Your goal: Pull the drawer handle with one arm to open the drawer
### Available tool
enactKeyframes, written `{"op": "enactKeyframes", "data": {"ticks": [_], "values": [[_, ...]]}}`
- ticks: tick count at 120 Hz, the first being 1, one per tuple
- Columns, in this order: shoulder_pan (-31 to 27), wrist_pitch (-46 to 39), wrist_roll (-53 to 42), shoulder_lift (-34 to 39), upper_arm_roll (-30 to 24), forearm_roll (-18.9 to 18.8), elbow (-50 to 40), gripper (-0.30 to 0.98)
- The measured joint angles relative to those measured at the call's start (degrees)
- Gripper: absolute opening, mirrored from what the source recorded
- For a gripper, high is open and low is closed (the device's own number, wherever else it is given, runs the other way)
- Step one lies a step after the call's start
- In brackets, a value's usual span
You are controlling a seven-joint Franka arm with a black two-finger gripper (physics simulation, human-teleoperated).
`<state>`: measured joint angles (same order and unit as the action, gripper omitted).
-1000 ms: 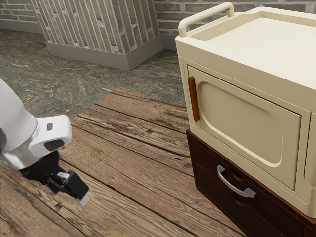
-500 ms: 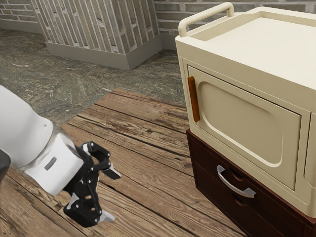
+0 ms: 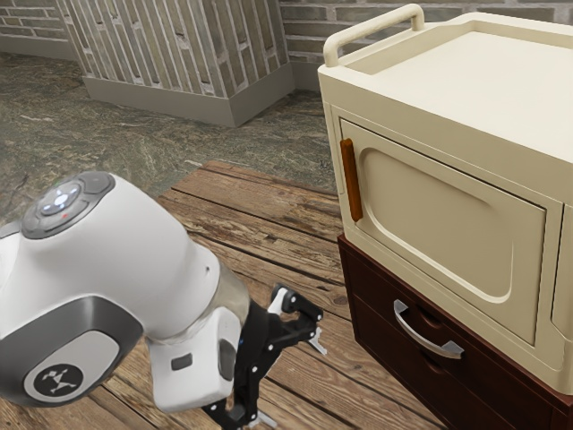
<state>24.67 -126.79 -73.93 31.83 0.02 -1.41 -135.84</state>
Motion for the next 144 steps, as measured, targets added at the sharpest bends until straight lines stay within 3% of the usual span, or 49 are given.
{"op": "enactKeyframes", "data": {"ticks": [56, 80, 144], "values": [[5.3, -9.1, -4.9, -0.9, -0.2, 2.9, 0.1, 0.69], [5.6, -9.6, -5.5, 1.3, -2.0, 3.3, -0.7, 0.69], [4.4, -11.8, -3.3, -3.9, -3.5, 5.0, 1.7, 0.69]]}}
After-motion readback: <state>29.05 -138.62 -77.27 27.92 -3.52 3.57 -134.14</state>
